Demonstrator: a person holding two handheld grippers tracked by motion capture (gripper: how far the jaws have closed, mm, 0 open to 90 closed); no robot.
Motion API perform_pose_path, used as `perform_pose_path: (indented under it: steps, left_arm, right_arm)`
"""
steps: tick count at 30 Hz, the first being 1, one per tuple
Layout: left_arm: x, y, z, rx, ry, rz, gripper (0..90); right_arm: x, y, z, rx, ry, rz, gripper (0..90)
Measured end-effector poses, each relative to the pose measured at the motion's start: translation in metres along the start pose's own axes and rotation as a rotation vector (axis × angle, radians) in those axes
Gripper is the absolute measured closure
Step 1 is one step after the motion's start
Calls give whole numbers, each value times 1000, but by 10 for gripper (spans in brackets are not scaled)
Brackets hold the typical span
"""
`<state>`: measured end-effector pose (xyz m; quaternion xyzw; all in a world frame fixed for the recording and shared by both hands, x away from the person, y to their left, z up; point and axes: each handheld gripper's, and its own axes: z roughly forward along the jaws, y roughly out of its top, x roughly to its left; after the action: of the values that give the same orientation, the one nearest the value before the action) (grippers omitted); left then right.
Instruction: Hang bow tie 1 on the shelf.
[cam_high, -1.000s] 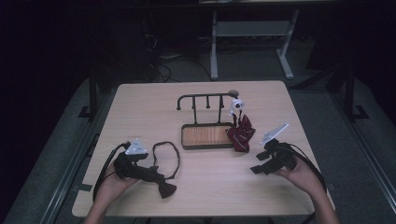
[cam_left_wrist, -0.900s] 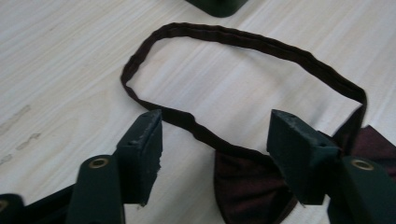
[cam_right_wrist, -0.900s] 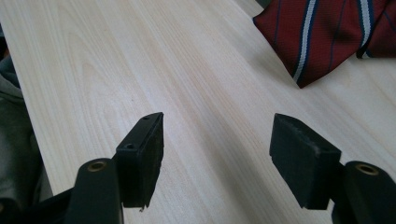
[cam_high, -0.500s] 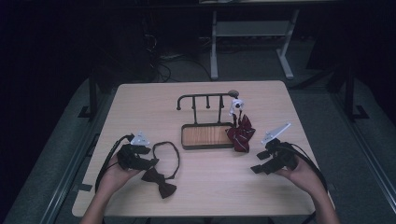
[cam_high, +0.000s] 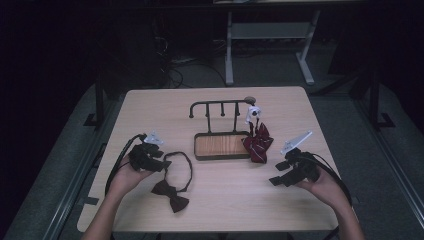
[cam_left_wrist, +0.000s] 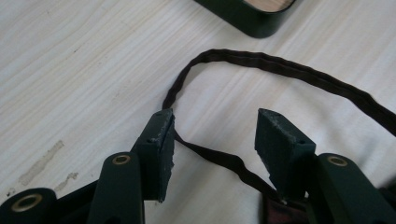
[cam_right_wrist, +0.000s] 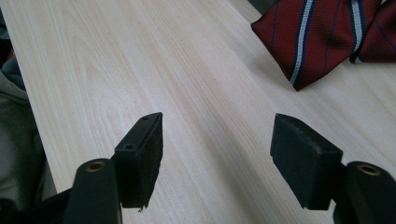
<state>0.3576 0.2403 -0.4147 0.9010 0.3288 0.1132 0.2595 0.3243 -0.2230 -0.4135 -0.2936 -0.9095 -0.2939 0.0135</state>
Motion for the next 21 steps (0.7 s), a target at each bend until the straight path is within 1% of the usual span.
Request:
perform_pose_path:
  steps: [2,3,6,7,10,11,12,14,15,16,17,18,21]
  left_arm:
    - [2,3,4,13,3,4,487]
    - [2,4,6,18,3,-8,488]
    - [5,8,11,35,3,-11,498]
    - [7,8,12,31,7,-10,501]
    - [12,9,16,38,5,-23,512]
    - [15,8,18,46,8,-28,513]
    - [17,7,19,43,12,-34,513]
    - [21,6,22,53,6,-49,520]
    - [22,6,23,47,9,-56,533]
    - [23,5,23,52,9,-53,539]
    - [24,5,24,42,9,-74,546]
    - [25,5,24,44,5,-78,559]
    - [25,4,25,39,9,-78,590]
  right_arm:
    - [0,0,0,0,0,0,340]
    - [0,0,0,1,0,-1,340]
    - [0,0,0,-2,-1,-5,340]
    - [0,0,0,0,-1,-1,340]
    - [0,0,-1,-5,1,-1,340]
    - [0,0,-1,-6,0,-2,340]
    - [0,0,-1,-6,1,-1,340]
    - [0,0,-1,-6,1,-3,340]
    - [0,0,-1,-5,1,-3,340]
    - [0,0,0,-5,-3,-7,340]
    - [0,0,0,-3,-3,-7,340]
    - [0,0,0,-2,-3,-6,340]
    - [0,0,0,-3,-4,-7,340]
